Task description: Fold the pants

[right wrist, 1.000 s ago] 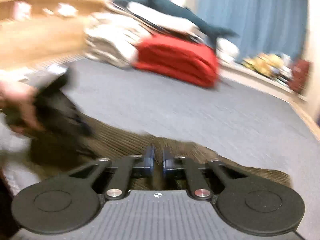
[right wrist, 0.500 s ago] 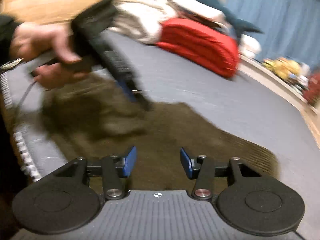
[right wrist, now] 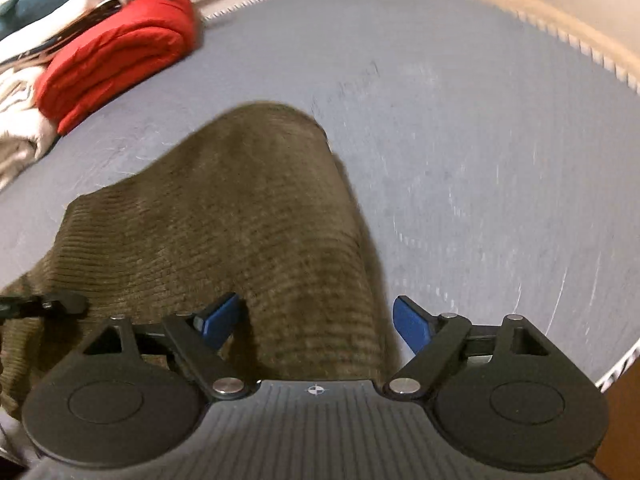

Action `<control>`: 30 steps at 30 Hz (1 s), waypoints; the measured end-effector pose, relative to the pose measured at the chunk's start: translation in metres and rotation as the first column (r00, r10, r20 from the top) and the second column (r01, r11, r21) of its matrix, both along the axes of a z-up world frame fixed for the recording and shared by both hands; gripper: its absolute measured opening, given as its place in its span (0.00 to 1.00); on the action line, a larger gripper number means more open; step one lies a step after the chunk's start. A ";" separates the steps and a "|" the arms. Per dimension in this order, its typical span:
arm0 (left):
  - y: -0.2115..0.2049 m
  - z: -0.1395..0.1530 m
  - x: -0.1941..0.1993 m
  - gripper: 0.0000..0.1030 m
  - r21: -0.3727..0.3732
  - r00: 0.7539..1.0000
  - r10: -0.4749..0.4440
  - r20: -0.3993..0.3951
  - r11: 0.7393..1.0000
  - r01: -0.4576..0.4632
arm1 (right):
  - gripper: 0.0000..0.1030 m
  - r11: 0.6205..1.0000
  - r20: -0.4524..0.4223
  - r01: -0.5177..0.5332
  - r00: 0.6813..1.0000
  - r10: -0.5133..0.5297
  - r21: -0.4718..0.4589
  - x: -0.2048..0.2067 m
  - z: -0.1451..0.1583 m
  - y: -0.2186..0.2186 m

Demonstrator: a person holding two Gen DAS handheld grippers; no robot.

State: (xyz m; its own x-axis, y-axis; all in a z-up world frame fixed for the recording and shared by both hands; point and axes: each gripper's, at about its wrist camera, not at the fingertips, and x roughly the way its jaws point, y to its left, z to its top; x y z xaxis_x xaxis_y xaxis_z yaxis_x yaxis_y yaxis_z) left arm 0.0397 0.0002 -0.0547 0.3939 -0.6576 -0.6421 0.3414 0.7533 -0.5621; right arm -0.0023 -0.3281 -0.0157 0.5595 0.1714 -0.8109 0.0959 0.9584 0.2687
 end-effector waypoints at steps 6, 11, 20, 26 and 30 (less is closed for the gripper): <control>0.031 0.014 -0.017 0.33 0.051 0.994 0.104 -0.031 0.993 -0.102 | 0.88 0.995 -0.008 -0.026 1.000 0.027 0.101 0.003 -0.003 -0.009; 0.020 0.008 -0.010 0.48 0.372 0.987 0.141 0.074 0.915 -0.158 | 0.84 0.999 -0.043 -0.018 0.999 0.020 0.040 0.002 -0.004 -0.008; -0.025 0.043 -0.029 0.47 0.261 0.894 -0.047 0.445 0.962 -0.079 | 0.34 0.996 -0.025 0.054 0.998 -0.052 0.068 -0.006 0.003 -0.010; -0.043 -0.021 0.011 0.02 0.503 0.952 -0.066 0.299 0.859 -0.099 | 0.36 0.997 -0.029 0.059 0.998 -0.057 0.057 -0.007 0.003 -0.006; -0.051 0.010 0.002 0.02 0.457 0.938 -0.015 0.347 0.876 -0.155 | 0.60 0.999 -0.037 0.033 0.999 -0.032 0.012 -0.003 0.001 -0.003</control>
